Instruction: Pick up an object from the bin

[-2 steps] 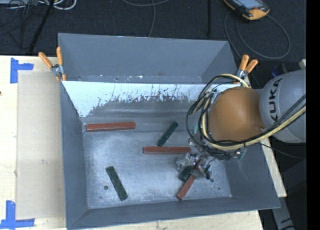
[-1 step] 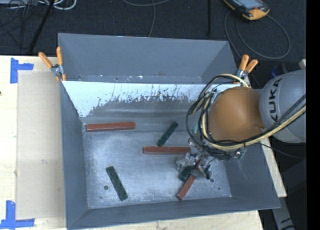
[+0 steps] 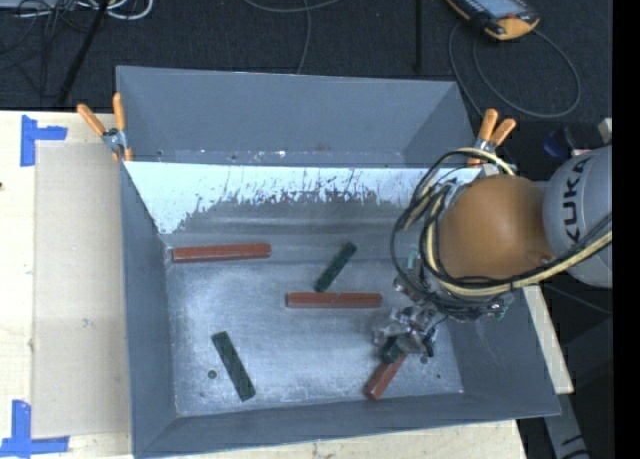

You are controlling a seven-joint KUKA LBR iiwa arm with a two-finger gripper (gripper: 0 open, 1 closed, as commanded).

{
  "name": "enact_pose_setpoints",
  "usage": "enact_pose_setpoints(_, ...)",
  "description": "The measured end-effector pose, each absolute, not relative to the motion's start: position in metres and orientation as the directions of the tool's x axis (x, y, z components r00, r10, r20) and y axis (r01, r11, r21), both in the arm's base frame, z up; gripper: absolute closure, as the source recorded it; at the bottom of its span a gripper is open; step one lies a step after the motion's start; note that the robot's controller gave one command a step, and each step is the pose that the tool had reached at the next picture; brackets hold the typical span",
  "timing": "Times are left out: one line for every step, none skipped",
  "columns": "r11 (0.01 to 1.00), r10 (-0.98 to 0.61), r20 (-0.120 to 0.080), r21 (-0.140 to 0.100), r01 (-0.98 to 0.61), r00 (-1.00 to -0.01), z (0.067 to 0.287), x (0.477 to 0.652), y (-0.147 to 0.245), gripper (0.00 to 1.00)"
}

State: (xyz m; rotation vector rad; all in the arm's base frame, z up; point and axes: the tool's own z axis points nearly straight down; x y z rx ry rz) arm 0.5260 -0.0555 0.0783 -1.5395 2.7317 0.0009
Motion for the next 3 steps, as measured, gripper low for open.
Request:
enact_pose_setpoints(0.532,-0.847,0.004,0.005,-0.847,-0.532,0.129,0.567,-0.037,1.00)
enact_pose_setpoints(0.504,-0.864,-0.007,0.002,-0.864,-0.504,0.159,0.545,-0.055,1.00)
enact_pose_setpoints(0.543,-0.840,0.008,0.009,-0.840,-0.543,0.189,0.531,-0.090,1.00)
